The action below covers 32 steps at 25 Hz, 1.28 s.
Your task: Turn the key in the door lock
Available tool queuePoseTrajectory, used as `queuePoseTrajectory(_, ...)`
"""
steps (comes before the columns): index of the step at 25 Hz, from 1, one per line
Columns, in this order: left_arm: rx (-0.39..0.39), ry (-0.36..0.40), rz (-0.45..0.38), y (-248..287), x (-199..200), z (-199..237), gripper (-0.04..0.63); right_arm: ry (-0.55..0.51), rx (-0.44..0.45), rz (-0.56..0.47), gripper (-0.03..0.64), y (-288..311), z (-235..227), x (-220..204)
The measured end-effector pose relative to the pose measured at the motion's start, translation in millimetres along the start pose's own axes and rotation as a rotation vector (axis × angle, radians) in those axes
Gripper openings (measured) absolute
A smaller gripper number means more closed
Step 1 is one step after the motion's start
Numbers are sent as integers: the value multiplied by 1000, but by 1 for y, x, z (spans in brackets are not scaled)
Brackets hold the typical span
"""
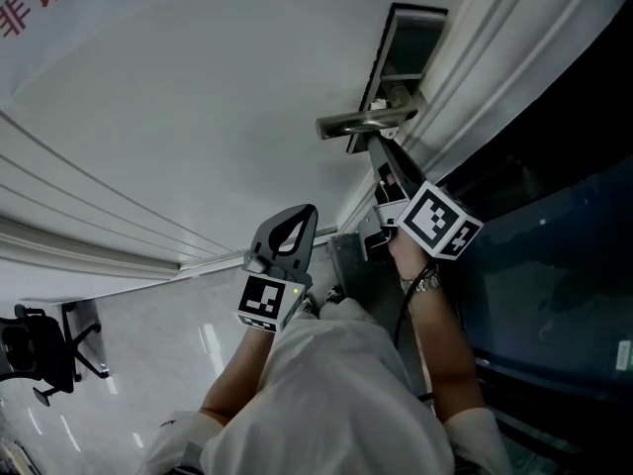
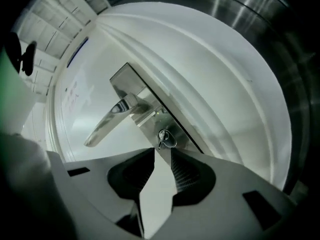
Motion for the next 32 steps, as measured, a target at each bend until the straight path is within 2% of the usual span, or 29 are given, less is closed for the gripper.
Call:
queuePoseTrajectory(4, -13, 0, 1, 0, -1, -4, 6, -253, -12, 71, 136, -5, 4, -1)
queuePoseTrajectory(8, -22, -6, -1, -1, -2, -8, 6, -598, -48, 115, 158, -9, 11, 3)
queuePoseTrajectory(12, -27, -1, -4, -3, -1, -11, 6, -1010, -146, 131, 158, -9, 19, 6)
queuePoseTrajectory(16, -20, 6, -3, -6, -1, -11, 6, -1485, -275, 124, 158, -7, 24, -1)
queuePoseTrajectory(18, -19, 7, -5, -7, 0, -11, 6, -1665, -308, 130, 158, -5, 25, -5)
queuePoseTrajectory(21, -20, 9, -6, -8, 0, -12, 6, -1851, -325, 149, 158, -1, 25, -9)
queuePoseTrajectory(24, -20, 9, -5, -9, 0, -12, 6, -1990, -328, 141, 157, 4, 27, -9)
queuePoseTrajectory(29, -7, 0, -9, -11, 0, -8, 6, -2137, -325, 180, 156, 10, 25, -7)
queuePoseTrajectory(32, 1, -3, -6, -12, -3, -7, 6, -2192, -342, 165, 153, 11, 24, -7)
Point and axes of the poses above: the fingertips, and each gripper's own axes: y forward along the fingers, z to its left, x out of its top, the point moved 6 cm from there along -y, backward along the fingers, and after that the axes turned 2 degrees about y, right-handed, at the moved point
